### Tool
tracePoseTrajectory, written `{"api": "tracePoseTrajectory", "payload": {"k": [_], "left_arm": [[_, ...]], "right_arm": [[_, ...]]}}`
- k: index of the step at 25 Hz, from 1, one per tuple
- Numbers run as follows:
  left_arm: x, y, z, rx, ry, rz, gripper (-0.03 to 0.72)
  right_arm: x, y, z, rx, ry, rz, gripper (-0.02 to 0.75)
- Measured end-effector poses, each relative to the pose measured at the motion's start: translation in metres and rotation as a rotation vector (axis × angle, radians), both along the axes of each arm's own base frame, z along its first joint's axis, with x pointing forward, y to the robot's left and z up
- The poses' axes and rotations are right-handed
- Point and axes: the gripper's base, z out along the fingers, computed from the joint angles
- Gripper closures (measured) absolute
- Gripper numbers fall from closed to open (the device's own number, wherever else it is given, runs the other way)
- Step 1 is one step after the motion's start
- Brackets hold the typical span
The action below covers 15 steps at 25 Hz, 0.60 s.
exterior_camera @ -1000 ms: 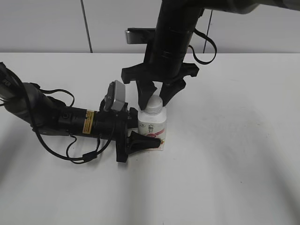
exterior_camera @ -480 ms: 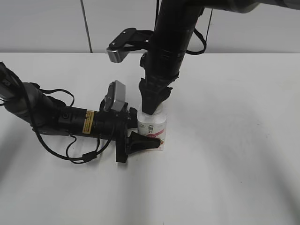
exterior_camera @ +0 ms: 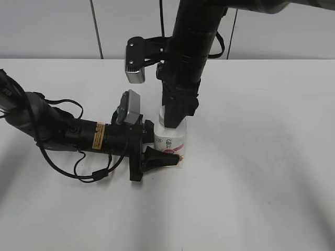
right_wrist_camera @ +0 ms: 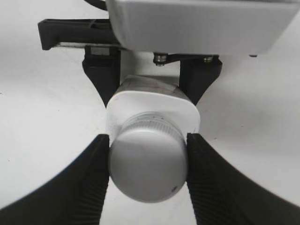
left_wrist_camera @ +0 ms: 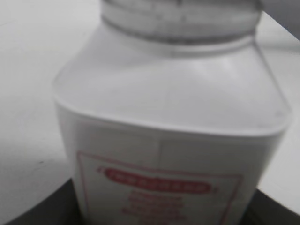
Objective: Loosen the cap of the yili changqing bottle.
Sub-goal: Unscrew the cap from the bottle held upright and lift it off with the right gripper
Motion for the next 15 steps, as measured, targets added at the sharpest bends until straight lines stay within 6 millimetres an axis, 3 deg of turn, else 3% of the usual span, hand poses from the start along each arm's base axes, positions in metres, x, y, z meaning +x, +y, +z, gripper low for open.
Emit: {"api": "tracePoseTrajectory", "payload": {"k": [15], "left_arm": [[0.0001, 0.0, 0.0, 0.001, -0.001, -0.002, 0.281]], "right_arm": [[-0.0001, -0.001, 0.0025, -0.004, -0.015, 0.026, 0.344]]}}
